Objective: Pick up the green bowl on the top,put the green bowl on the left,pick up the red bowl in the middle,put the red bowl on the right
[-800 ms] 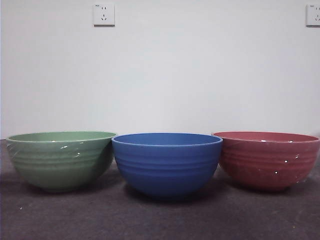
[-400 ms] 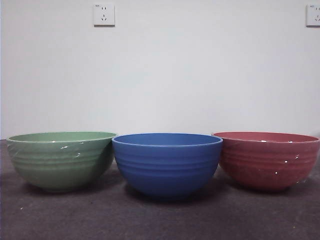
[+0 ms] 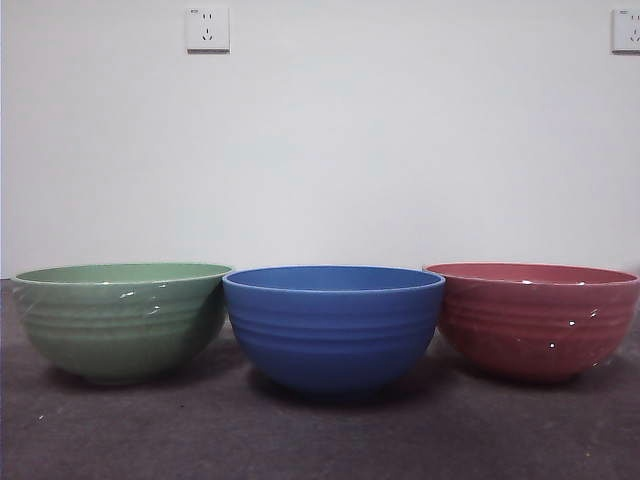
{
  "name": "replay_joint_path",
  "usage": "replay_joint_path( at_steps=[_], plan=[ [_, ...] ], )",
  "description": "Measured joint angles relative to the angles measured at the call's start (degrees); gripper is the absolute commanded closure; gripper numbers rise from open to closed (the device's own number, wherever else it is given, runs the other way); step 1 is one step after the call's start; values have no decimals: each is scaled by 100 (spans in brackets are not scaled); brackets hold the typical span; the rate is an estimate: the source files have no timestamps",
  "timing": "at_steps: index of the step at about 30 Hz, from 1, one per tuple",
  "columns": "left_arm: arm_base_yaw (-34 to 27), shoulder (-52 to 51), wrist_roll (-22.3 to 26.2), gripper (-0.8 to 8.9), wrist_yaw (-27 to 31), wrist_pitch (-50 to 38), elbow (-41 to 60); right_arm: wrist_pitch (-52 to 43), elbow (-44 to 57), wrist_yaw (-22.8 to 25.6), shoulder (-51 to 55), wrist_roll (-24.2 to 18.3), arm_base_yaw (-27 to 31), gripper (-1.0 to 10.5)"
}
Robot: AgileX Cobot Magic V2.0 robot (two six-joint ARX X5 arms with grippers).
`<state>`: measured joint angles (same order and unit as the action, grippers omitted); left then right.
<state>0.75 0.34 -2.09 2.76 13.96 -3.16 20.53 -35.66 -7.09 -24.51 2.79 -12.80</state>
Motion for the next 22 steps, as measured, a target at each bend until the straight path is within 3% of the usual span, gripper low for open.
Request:
replay_joint_path(
  at_steps=[22],
  plan=[
    [0,2,-142,817,-103,-122,133,350,0,0,0,0,0,945]
  ],
)
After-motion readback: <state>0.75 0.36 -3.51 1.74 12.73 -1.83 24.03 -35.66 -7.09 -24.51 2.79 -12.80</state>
